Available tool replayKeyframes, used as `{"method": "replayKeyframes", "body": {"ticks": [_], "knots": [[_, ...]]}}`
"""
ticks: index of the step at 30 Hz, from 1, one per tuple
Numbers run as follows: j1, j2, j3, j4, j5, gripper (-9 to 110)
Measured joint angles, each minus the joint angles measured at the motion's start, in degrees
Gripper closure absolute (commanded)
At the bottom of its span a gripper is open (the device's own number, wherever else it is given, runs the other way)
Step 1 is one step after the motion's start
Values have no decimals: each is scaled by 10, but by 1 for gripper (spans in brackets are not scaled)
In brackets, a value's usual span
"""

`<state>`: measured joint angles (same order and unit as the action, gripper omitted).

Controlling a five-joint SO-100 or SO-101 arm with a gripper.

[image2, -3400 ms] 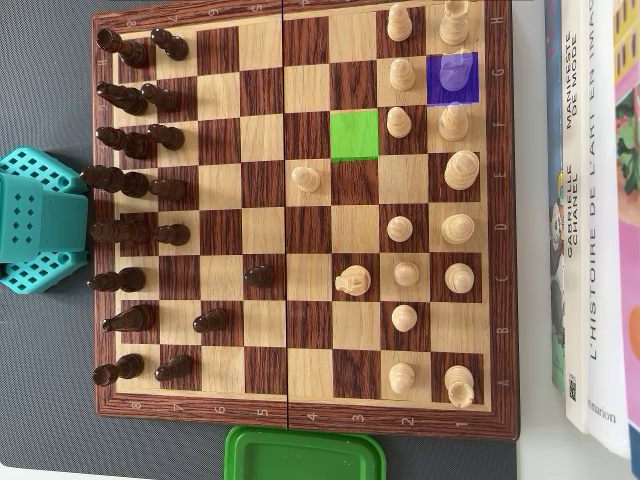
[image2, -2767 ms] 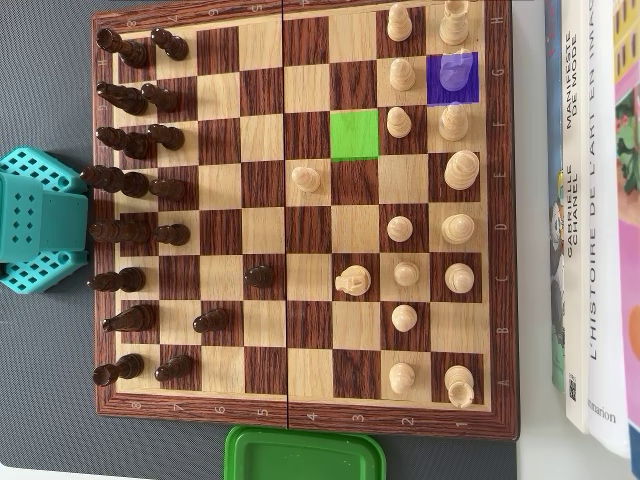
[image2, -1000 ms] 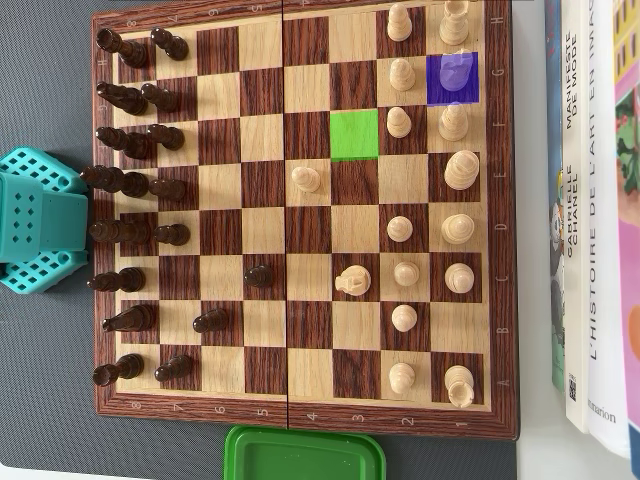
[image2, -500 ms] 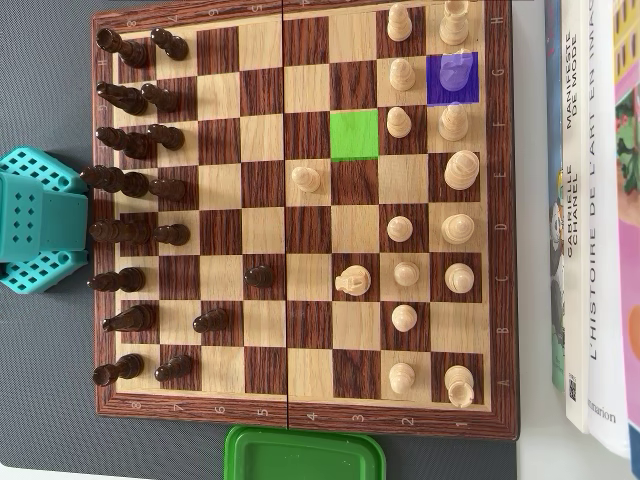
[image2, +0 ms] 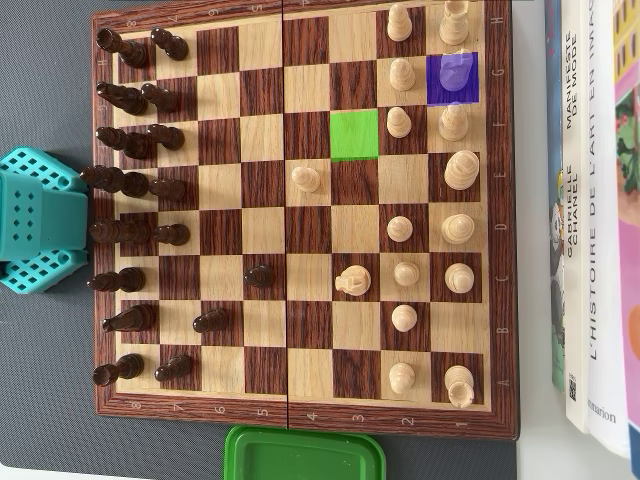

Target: Play chess

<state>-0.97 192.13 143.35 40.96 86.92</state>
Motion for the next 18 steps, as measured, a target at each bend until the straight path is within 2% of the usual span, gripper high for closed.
{"method": "replayKeyframes", "body": {"ticks": [7, 12, 18], "knots": [[-48, -4, 9, 33, 0, 90], [-59, -11, 4, 119, 0, 90], [-86, -142, -79, 199, 0, 90]]}}
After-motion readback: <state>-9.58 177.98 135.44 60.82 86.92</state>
